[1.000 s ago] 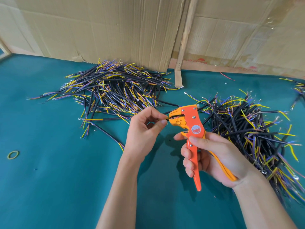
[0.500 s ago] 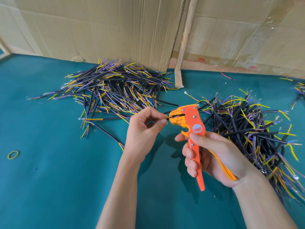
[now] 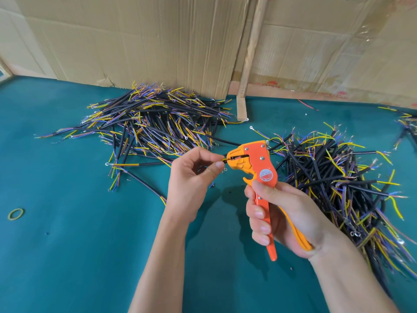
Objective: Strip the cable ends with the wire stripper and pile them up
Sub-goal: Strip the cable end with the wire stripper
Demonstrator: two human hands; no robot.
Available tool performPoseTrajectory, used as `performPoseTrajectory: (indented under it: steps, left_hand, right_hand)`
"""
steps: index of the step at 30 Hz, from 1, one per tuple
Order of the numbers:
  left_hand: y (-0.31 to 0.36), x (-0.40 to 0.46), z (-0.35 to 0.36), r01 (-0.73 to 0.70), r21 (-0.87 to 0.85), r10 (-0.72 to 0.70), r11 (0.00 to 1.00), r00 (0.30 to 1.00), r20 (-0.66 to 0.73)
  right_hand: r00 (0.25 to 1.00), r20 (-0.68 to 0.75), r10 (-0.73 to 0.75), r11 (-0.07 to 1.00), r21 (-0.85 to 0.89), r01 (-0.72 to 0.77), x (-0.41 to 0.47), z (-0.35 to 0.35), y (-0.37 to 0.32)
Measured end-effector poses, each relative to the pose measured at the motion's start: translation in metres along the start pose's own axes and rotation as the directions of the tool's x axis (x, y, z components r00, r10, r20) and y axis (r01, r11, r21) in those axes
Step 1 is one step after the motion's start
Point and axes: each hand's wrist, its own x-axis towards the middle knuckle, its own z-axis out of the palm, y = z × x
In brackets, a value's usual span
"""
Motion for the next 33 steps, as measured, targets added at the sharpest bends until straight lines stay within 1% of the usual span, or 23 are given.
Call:
performPoseTrajectory:
  steps: [3,6,11,16,20,23,27,30,33]
  left_hand:
    - [0.0,0.001,-0.001,0.003,0.005,-0.003,1.0,1.0,-0.006]
    - [0.001,0.001,-0.002,0.01,0.002,-0.01,1.0,1.0,-0.019]
    - [-0.001,0.001,-0.002,0.006,0.048,-0.004,0.999,0.999,-0.039]
    - [-0.005,0.0,-0.003,-0.001,0.091,0.005,0.996,0.999,-0.048]
    - [-0.005,-0.001,-0.002,-0.003,0.09,0.008,0.996,0.998,-0.057]
    - [-0.006,0.0,-0.003,-0.004,0.091,0.009,0.996,0.998,-0.058]
    - [-0.006,0.001,-0.005,-0.013,0.086,0.018,0.996,0.998,-0.056]
    - [-0.005,0.001,-0.006,-0.021,0.042,0.024,0.999,0.997,-0.068]
    - [-0.004,0.002,-0.005,-0.027,0.002,0.027,1.0,0.997,-0.073]
  right_hand:
    - [1.0,-0.018,-0.01,1.0,-0.01,0.01,0.001,0.004,0.002]
    - [1.0,0.016,-0.027,0.999,-0.036,0.027,0.001,0.005,0.003]
    - [0.999,0.032,-0.022,1.0,-0.007,0.023,0.002,0.002,0.004]
    - [1.0,0.006,0.01,1.0,-0.02,-0.01,0.003,-0.001,0.007]
    - [0.998,0.055,0.044,0.998,-0.045,-0.041,0.003,-0.001,0.01]
    - [0.997,0.059,0.058,0.997,-0.059,-0.055,0.006,0.002,0.014]
    - [0.998,0.026,0.049,0.998,-0.035,-0.048,0.008,0.009,0.016]
    - [1.0,-0.014,0.018,0.999,-0.029,-0.019,0.01,0.017,0.019]
    - [0.995,-0.091,-0.041,0.997,-0.062,0.035,0.013,0.023,0.022]
